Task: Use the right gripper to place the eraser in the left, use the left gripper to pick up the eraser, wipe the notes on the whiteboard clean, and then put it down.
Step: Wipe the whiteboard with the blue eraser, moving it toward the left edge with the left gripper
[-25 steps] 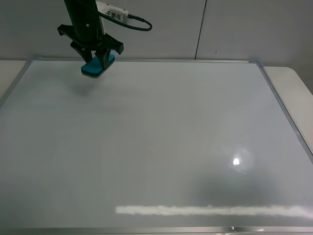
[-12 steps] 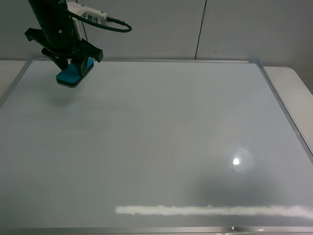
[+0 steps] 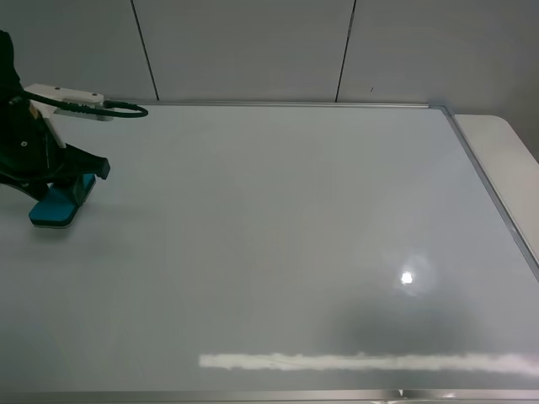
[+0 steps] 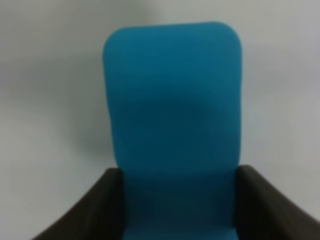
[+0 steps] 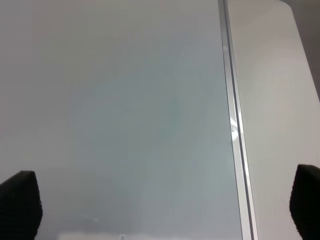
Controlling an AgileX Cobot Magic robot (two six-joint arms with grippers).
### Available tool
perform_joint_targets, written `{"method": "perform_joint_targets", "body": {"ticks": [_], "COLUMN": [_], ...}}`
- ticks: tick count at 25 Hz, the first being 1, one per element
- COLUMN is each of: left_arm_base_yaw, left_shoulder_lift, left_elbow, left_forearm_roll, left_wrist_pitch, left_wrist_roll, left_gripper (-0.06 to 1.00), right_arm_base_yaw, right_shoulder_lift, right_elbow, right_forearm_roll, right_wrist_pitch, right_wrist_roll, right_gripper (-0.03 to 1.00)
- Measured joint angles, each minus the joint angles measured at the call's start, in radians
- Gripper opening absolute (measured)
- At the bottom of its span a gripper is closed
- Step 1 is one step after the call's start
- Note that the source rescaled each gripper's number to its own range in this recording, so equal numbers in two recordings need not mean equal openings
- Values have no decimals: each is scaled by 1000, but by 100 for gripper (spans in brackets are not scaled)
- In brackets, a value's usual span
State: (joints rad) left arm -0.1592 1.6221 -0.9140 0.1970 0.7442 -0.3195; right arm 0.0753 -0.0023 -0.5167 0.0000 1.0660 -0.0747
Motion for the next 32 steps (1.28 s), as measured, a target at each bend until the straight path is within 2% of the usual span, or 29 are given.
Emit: {"method": "perform_joint_targets", "body": {"ticks": [5,8,15,26,27,28,29,31,32], "left_arm_base_yaw": [64,62,40,40,40,40,40,40,40], "left_shoulder_lift": [-63,-80,-77,-57,-57,-57,-57,-57,-57], "left_elbow": [123,159,247,259,259,259,259,259,259], "left_forearm_roll": [-26,-44,-29,-6,-3,-3,-3,-3,-3], "left_wrist_pitch": [-88,-131,-288,-319,-324,-334,-339,-343,-346], "left_wrist_roll": [-13,-14,-21,-24,-24,-24,-25,-34,-38], "left_gripper": [2,2,2,3,9,21,33,66,77], "right_arm_base_yaw": [0,0,0,0,0,0,0,0,0], "right_shoulder_lift": [0,0,0,0,0,0,0,0,0], "right_elbow": [0,0,0,0,0,0,0,0,0], "right_forearm_roll": [0,0,0,0,0,0,0,0,0], "right_wrist_pitch": [0,0,0,0,0,0,0,0,0], "right_wrist_roll": [0,0,0,0,0,0,0,0,0], "right_gripper": [100,100,100,100,100,100,100,100,100]}}
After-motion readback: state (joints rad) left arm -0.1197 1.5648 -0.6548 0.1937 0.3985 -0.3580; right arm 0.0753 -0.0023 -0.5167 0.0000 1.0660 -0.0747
